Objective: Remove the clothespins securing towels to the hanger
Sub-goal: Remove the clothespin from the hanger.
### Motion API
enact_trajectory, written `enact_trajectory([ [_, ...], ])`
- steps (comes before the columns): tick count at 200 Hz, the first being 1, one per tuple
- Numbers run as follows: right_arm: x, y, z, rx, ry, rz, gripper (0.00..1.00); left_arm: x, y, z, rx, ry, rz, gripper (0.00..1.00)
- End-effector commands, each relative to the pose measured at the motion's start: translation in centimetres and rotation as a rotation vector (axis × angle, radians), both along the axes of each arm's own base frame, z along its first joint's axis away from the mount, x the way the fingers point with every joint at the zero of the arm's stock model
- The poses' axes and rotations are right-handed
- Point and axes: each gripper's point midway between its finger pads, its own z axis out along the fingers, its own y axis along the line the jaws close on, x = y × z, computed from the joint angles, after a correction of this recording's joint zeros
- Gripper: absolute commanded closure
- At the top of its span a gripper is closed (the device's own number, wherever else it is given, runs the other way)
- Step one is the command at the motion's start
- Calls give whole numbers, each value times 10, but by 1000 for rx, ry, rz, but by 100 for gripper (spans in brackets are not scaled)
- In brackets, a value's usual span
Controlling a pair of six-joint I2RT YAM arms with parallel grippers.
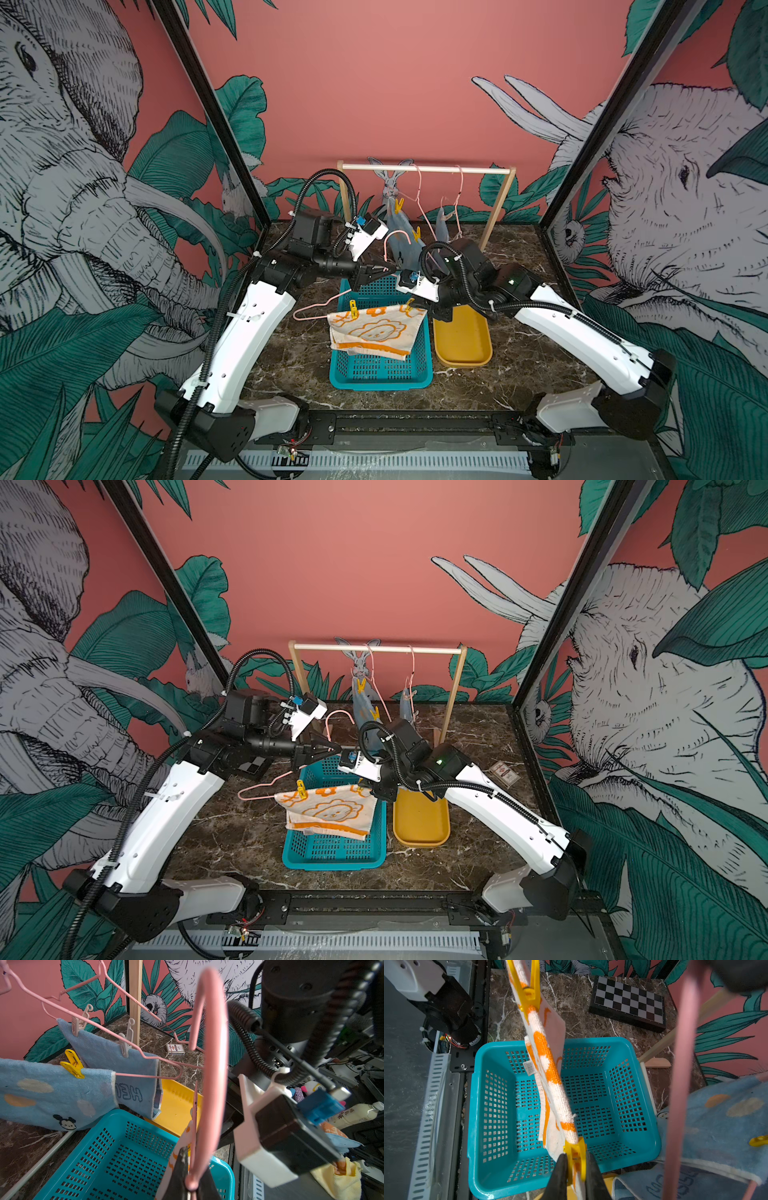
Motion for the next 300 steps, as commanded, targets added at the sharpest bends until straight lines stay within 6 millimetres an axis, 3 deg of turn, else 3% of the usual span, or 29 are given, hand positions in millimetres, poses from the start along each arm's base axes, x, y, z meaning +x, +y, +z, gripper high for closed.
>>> enact_trajectory([
  [1, -2, 3, 18, 35, -33, 18, 92, -4, 0, 5, -19, -18, -23, 100],
  [35, -2, 1, 20, 37, -39, 15, 100, -4, 0, 4, -17, -18, -20, 100],
  [129, 2, -6, 45, 95, -103, -44, 100, 1, 0, -2, 0, -13, -8, 100],
  [212, -5, -19, 64, 164, -133, -84, 100, 7, 1, -6, 17, -15, 16, 100],
  [261, -12, -39, 56, 221, -122, -178, 100, 22, 7, -12, 58, -43, 100, 100],
  [265, -14, -41, 45, 206, -107, -186, 100, 22, 7, -13, 60, -43, 102, 100],
  [300, -24, -56, 24, 221, -47, -241, 100, 26, 8, -14, 66, -51, 120, 100],
])
